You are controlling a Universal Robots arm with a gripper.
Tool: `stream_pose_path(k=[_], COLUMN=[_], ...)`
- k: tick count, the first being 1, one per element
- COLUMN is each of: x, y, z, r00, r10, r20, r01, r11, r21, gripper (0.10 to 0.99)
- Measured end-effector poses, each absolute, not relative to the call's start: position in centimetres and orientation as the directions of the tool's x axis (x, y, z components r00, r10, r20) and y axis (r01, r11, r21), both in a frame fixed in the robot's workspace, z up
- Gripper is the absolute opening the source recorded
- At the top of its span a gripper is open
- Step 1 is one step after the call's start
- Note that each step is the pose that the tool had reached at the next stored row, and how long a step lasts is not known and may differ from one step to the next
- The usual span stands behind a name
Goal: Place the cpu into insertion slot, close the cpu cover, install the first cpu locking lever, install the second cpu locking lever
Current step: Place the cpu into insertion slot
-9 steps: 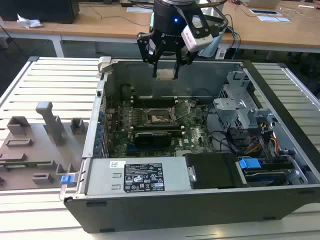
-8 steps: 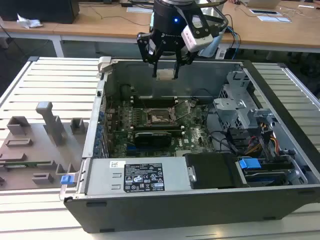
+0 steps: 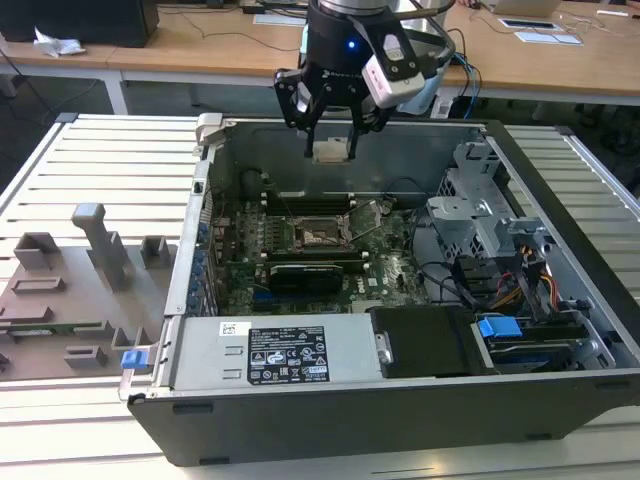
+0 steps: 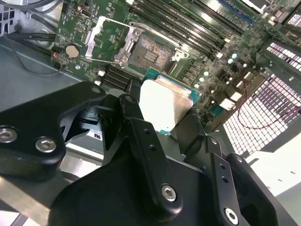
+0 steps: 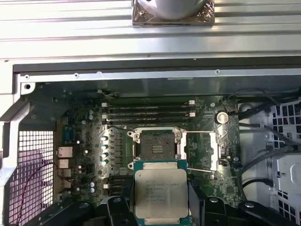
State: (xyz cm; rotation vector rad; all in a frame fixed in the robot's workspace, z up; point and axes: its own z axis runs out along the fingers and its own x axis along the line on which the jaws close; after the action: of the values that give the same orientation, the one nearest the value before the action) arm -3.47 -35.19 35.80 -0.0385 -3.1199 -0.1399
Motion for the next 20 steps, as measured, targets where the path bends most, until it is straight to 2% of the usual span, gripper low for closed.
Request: stream_pose_path(k=[20], x=[-3.6], y=[-35.2], z=[34.5], r00=[-1.0], r10=[0.0], r20=[0.02], r01=[0.002], r11=[0.996], r21=[0.089], gripper=[0.545])
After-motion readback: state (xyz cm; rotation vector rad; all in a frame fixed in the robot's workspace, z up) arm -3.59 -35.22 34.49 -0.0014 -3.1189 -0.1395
